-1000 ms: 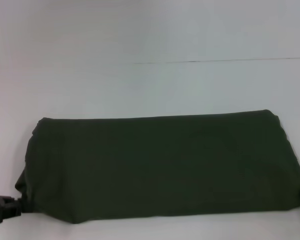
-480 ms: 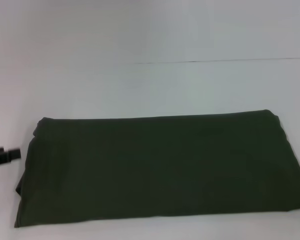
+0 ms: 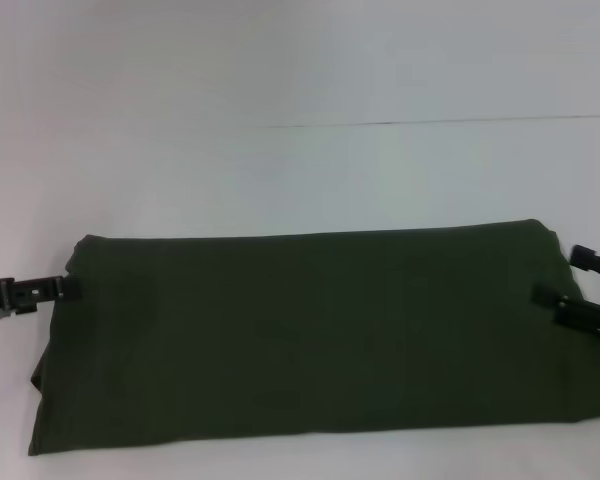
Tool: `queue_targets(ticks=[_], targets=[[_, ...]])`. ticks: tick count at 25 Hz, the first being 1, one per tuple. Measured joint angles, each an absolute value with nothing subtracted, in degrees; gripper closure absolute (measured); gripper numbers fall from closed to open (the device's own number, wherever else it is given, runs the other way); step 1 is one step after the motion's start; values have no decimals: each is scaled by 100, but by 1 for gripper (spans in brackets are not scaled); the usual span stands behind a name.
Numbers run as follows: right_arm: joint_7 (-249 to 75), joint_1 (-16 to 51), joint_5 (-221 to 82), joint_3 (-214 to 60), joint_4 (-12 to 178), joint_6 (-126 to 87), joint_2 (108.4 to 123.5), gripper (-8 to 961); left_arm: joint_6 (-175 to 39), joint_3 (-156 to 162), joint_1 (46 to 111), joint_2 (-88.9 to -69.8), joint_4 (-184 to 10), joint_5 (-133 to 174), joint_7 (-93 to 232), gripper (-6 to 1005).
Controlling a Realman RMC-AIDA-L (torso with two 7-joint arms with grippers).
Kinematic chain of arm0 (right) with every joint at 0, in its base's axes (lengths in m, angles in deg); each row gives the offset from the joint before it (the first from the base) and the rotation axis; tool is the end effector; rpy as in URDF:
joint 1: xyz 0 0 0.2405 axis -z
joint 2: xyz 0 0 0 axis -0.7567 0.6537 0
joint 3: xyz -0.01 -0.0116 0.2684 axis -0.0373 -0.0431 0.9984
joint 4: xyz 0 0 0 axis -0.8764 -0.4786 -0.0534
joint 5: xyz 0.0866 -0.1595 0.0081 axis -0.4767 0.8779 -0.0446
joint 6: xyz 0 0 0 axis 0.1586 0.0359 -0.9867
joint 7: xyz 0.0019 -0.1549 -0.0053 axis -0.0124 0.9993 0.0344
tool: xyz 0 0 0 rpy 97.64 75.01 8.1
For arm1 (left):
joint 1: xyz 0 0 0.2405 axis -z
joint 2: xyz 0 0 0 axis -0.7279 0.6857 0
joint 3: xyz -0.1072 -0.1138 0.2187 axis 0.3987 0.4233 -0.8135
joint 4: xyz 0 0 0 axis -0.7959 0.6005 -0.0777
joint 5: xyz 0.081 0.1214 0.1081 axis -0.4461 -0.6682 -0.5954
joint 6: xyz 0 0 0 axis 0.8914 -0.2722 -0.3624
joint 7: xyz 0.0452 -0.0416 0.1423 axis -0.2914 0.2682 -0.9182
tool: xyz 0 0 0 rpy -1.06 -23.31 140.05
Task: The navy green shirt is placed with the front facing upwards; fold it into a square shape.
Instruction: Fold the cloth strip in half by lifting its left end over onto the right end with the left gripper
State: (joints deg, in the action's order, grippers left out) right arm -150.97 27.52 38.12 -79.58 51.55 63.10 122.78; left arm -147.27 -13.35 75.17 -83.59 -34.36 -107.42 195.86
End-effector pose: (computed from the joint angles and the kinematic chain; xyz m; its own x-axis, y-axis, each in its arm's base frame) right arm 0.3288 0.2759 0.0217 0.6761 -0.3204 -0.6635 -0.6646 -0.6541 -0.3613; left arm -0.3245 0.3168 0.0468 0.2329 0.8268 0.5121 0.9723 -0.1873 -0.1398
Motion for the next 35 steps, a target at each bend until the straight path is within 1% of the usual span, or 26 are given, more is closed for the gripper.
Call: queue_targets(ticks=[9, 35], targets=[[-15033, 2583, 3810, -8484, 5288, 6086, 12276, 34, -14709, -1447, 7583, -8330, -3321, -11234, 20469, 90], [-15079, 2462, 3811, -8795, 5516, 5902, 12289, 33, -14686, -1791, 7594, -8375, -3181, -11830, 20774, 100]])
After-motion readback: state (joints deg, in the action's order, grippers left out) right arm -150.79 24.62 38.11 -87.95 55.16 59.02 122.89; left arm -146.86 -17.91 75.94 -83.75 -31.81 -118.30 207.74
